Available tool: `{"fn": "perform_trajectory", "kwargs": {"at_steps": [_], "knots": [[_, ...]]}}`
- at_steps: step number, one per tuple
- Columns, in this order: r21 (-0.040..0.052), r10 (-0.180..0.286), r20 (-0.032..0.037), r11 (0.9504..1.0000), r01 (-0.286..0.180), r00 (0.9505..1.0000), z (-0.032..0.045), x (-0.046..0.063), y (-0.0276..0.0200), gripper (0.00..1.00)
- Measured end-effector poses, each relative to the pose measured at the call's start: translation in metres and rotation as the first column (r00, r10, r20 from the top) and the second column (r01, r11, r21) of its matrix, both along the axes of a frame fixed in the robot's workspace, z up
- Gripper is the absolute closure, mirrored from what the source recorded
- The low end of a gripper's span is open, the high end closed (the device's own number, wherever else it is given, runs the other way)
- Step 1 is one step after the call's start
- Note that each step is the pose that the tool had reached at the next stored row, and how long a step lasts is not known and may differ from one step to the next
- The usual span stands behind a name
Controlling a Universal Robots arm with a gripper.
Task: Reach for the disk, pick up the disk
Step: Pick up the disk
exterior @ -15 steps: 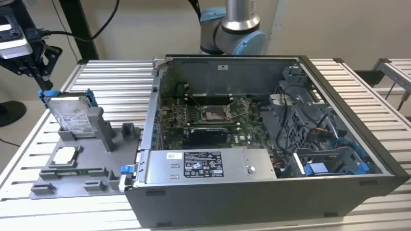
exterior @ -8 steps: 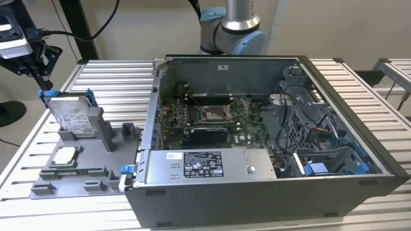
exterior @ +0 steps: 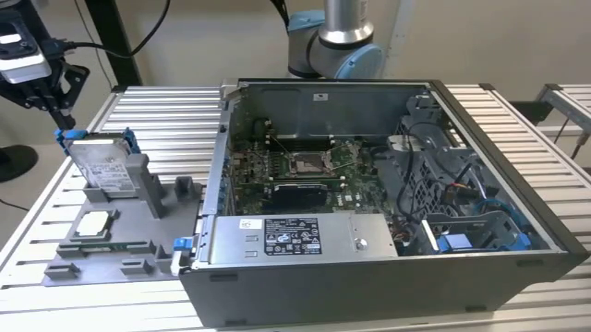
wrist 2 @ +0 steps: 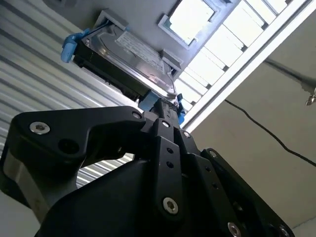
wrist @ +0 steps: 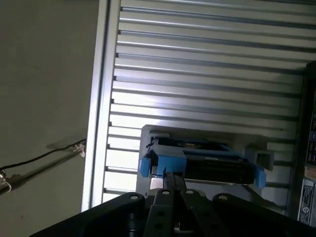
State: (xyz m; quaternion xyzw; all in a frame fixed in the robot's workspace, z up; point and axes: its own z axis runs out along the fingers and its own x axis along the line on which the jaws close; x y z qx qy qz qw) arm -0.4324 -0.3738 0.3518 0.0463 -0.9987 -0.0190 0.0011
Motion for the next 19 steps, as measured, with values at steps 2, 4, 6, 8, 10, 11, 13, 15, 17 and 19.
{"fn": "perform_trajectory", "kwargs": {"at_steps": [2,4,6,8,10,11,13,15,17,19], "knots": [[0.0,0.027,0.0,0.9996,-0.027,0.9996,0.0,0.0,0.0,1.0],[0.0,0.055,0.0,0.9985,-0.055,0.9985,0.0,-0.0001,0.0,1.0],[-0.0001,0.084,0.0,0.9964,-0.084,0.9964,0.0,-0.0002,0.0,1.0],[-0.0001,0.113,-0.0001,0.9936,-0.113,0.9936,0.0,-0.0003,0.0,1.0],[0.0,0.143,0.0,0.9897,-0.143,0.9897,0.0,-0.0003,0.0,1.0],[-0.0001,0.157,-0.0001,0.9876,-0.157,0.9876,0.0,-0.0004,0.0,1.0],[-0.0001,0.186,-0.0001,0.9826,-0.186,0.9826,0.0001,-0.0005,0.0,1.0],[-0.0001,0.216,-0.0001,0.9764,-0.216,0.9764,0.0001,-0.0006,0.0,1.0],[0.0,0.247,-0.0001,0.969,-0.247,0.969,0.0001,-0.0007,0.0,1.0],[0.0,0.279,0.0,0.9602,-0.279,0.9602,0.0,-0.0008,0.0,1.0]]}}
